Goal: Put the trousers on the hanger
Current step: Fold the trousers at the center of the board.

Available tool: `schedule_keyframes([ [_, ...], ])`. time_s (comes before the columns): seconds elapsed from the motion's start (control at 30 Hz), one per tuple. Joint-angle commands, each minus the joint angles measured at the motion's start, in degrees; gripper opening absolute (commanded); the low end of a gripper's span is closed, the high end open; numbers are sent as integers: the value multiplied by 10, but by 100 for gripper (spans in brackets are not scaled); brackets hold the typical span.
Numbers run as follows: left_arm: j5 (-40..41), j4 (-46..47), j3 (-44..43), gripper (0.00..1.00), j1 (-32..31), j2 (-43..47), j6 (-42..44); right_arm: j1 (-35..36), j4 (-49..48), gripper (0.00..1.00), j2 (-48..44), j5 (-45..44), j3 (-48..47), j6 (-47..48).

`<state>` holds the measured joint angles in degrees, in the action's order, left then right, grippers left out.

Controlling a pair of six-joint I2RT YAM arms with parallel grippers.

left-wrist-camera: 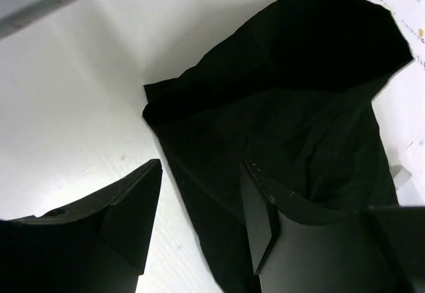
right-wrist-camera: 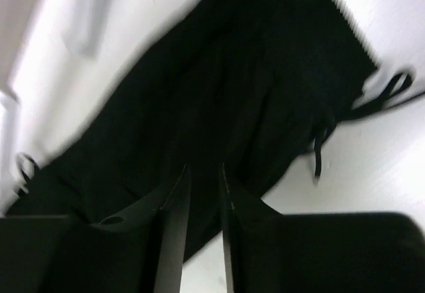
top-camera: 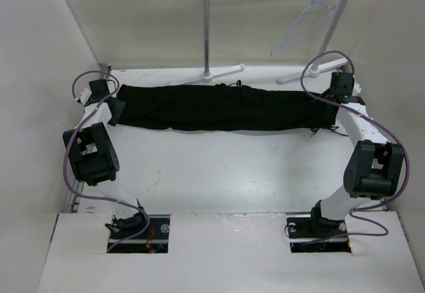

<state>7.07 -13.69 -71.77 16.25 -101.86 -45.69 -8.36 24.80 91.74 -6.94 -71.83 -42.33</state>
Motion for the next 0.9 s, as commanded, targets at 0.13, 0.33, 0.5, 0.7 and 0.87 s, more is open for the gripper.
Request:
schedule_keyframes([
  [0.13,-50,46,-46,46,14,-70,-19,23,-57,47,-50,25,100,0],
  [0.33,-48,34,-72,15,18,-71,-32,27,-70,55,-78,18,157,5],
  [0.5,-43,-6,-74,10,10,8,-34,27,-79,64,-47,14,160,4],
  [0.7,-1,-79,-94,9,0,61,-10,13,-79,68,5,18,109,-2],
  [0.87,13,-96,-125,6,14,9,-3,8,-77,73,11,21,105,0],
])
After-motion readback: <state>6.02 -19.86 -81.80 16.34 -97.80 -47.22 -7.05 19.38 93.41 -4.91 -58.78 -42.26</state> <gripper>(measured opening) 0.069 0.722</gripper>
